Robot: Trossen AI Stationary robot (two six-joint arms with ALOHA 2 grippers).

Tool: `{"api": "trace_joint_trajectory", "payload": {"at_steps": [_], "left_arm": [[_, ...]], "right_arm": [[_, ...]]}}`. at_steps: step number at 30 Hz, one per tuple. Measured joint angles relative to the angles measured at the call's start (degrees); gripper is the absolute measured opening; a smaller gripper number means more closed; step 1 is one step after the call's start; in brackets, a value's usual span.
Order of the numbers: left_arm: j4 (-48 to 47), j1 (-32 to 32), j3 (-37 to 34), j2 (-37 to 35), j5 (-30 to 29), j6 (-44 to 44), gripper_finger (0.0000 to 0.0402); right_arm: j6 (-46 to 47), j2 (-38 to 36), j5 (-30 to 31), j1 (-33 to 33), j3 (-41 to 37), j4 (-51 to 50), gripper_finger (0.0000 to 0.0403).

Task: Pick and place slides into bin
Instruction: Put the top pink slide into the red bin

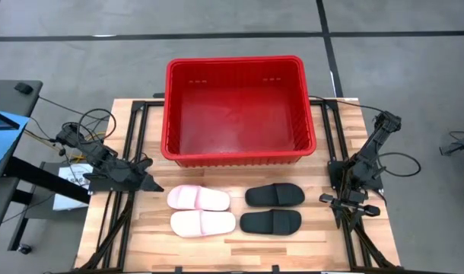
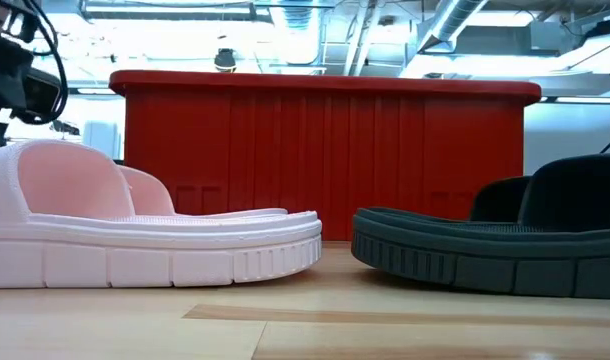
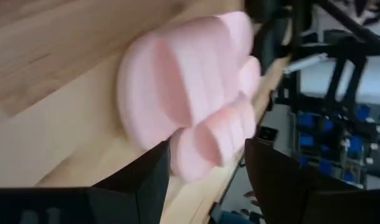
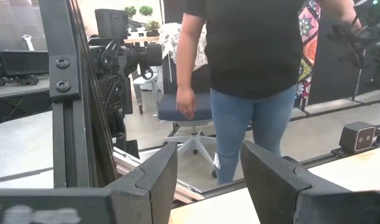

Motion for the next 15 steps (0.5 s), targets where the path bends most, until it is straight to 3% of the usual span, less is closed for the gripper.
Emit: {"api": "trace_joint_trajectory", "payload": {"at_steps": [8, 15], "left_arm": [[-0.43, 0.00, -0.04, 9.37, -1.19, -2.45, 0.0196], [7.96, 0.00, -0.04, 21.29, -1.16, -1.72, 0.0196]], "right_arm": [[0.00, 0.00, 0.01, -0.01, 0.02, 0.02, 0.0169], [-0.02, 0.01, 0.00, -0.02, 0.01, 0.02, 0.0167]]}}
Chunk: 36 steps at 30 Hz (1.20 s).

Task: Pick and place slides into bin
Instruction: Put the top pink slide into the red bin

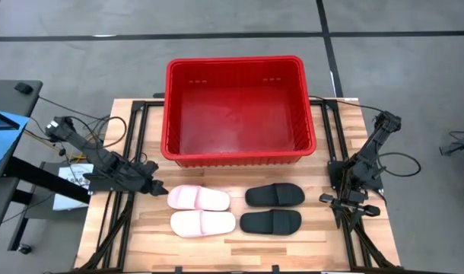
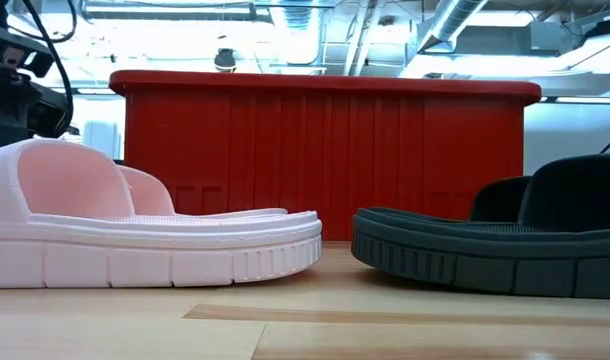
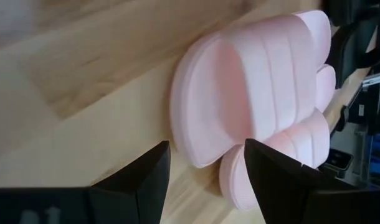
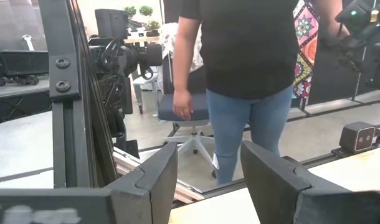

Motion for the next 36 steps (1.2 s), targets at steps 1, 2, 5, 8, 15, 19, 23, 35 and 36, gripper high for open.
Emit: {"api": "trace_joint_trajectory", "payload": {"at_steps": [1, 2, 5, 8, 15, 19, 23, 35, 36], "left_arm": [[1.41, 0.00, 0.00, 1.54, 0.00, 0.15, 0.0196], [2.41, 0.00, 0.00, 3.19, -0.02, 0.34, 0.0196], [2.84, 0.00, 0.00, 7.41, 0.06, 1.34, 0.0196], [3.03, -0.02, 0.00, 10.86, 0.77, 1.28, 0.0196], [11.98, -0.02, 0.00, 16.22, 1.36, 1.76, 0.0196], [15.37, -0.02, 0.02, 18.29, 1.49, 2.21, 0.0196], [15.50, -0.02, 0.02, 20.30, 1.46, 2.19, 0.0196], [15.83, -0.02, 0.11, 26.01, 1.33, 1.97, 0.0196], [16.00, -0.02, 0.15, 26.44, 1.23, 1.97, 0.0196]], "right_arm": [[0.00, 0.02, 0.02, -0.01, -0.01, 0.00, 0.0167], [0.00, 0.00, 0.00, 0.02, -0.02, -0.02, 0.0168], [0.01, 0.02, 0.00, -0.01, -0.02, -0.01, 0.0169], [0.00, 0.00, 0.00, 0.00, -0.01, -0.02, 0.0168], [0.02, 0.02, 0.01, 0.02, -0.02, -0.02, 0.0168], [0.02, 0.01, 0.01, 0.02, -0.01, -0.01, 0.0169], [0.00, 0.00, 0.00, 0.01, 0.00, -0.02, 0.0167], [0.00, 0.00, 0.00, 0.00, -0.01, 0.01, 0.0167], [0.02, 0.02, 0.02, 0.02, 0.01, -0.01, 0.0166]]}}
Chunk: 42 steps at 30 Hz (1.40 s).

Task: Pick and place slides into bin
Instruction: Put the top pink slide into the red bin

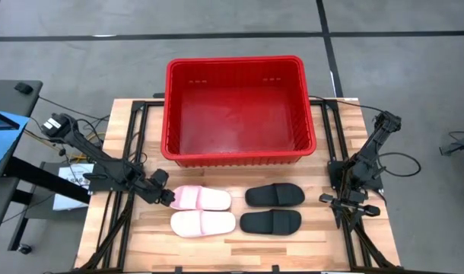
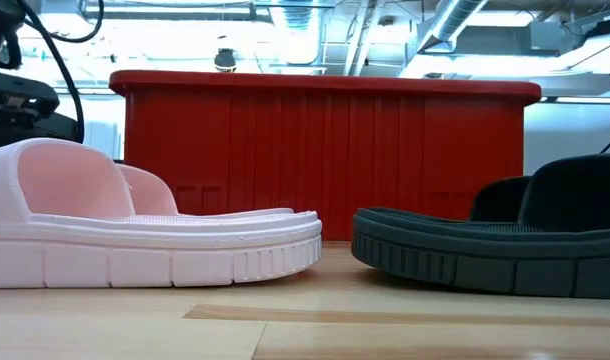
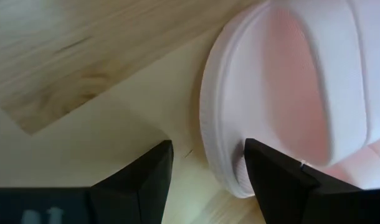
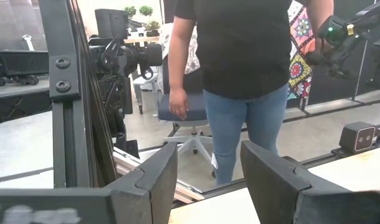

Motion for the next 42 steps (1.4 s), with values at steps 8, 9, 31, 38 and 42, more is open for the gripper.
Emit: {"api": "trace_joint_trajectory", "payload": {"at_steps": [8, 9, 31, 38, 42], "left_arm": [[3.51, -0.02, -0.13, 0.97, -1.84, 0.96, 0.0196], [3.87, 0.01, -0.15, 1.01, -2.44, 0.93, 0.0196], [3.15, 0.02, -0.15, 0.96, -0.62, 5.28, 0.0119], [3.31, 0.03, -0.15, 0.92, -0.17, 6.30, 0.0019], [3.35, 0.02, -0.15, 0.92, -0.18, 6.25, 0.0011]], "right_arm": [[0.00, 0.00, -0.02, -0.02, 0.00, 0.00, 0.0169], [0.00, 0.00, -0.02, -0.02, -0.02, 0.00, 0.0169], [-0.02, -0.02, -0.01, -0.02, 0.00, 0.00, 0.0167], [-0.01, -0.01, -0.02, -0.02, -0.01, 0.00, 0.0168], [-0.02, -0.01, -0.02, -0.02, -0.01, 0.01, 0.0166]]}}
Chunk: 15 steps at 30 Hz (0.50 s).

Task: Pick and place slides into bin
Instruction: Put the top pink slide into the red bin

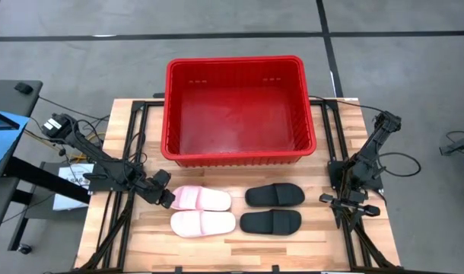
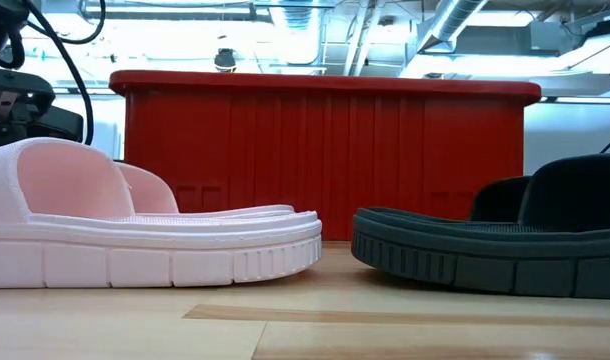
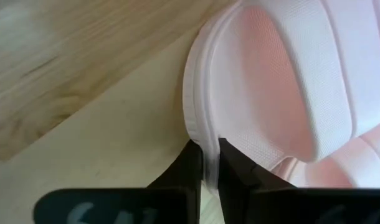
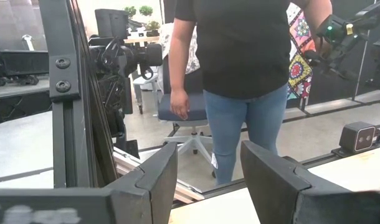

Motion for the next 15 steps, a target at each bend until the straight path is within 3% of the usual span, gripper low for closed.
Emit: {"api": "trace_joint_trajectory", "payload": {"at_steps": [10, 15], "left_arm": [[-0.31, 0.00, 2.37, -4.32, 1.69, 0.57, 0.0009], [-5.32, -0.02, 5.85, -6.81, 0.27, 1.31, 0.0009]], "right_arm": [[0.01, -0.01, 0.00, 0.01, 0.00, 0.01, 0.0168], [0.00, -0.01, 0.00, 0.02, 0.01, 0.01, 0.0167]]}}
